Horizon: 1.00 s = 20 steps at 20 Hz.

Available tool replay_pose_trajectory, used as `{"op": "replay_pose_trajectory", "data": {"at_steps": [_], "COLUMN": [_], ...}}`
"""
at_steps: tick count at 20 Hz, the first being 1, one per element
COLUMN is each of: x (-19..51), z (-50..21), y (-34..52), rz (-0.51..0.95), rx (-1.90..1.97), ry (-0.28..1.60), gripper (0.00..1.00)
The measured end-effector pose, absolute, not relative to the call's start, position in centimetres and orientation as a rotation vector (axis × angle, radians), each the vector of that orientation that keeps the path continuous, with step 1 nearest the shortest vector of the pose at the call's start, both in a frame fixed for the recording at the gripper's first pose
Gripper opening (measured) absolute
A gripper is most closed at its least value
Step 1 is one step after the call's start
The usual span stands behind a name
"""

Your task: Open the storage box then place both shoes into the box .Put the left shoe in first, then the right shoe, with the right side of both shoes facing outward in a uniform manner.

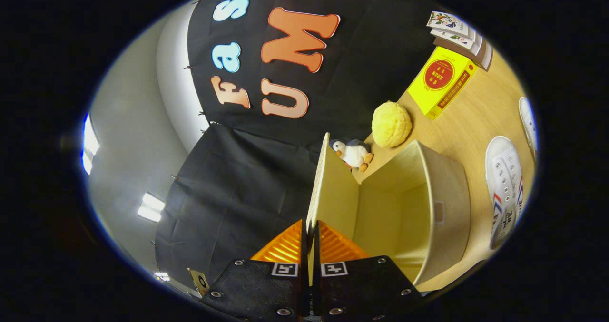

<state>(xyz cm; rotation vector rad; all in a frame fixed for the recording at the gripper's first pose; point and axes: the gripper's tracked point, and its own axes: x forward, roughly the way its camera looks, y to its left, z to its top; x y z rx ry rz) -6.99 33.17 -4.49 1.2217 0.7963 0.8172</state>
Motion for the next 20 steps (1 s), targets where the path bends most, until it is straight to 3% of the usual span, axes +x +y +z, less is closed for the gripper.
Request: {"op": "replay_pose_trajectory", "data": {"at_steps": [15,19,20], "x": [-8.7,-10.2,-10.9], "z": [0.5,-0.9,-1.4], "y": [48.0,51.3,52.0], "rz": [0.869,0.887,0.900], "rx": [1.122,0.996,0.944], "ry": [0.795,0.859,0.873], "gripper": [0.06,0.17,0.31]}}
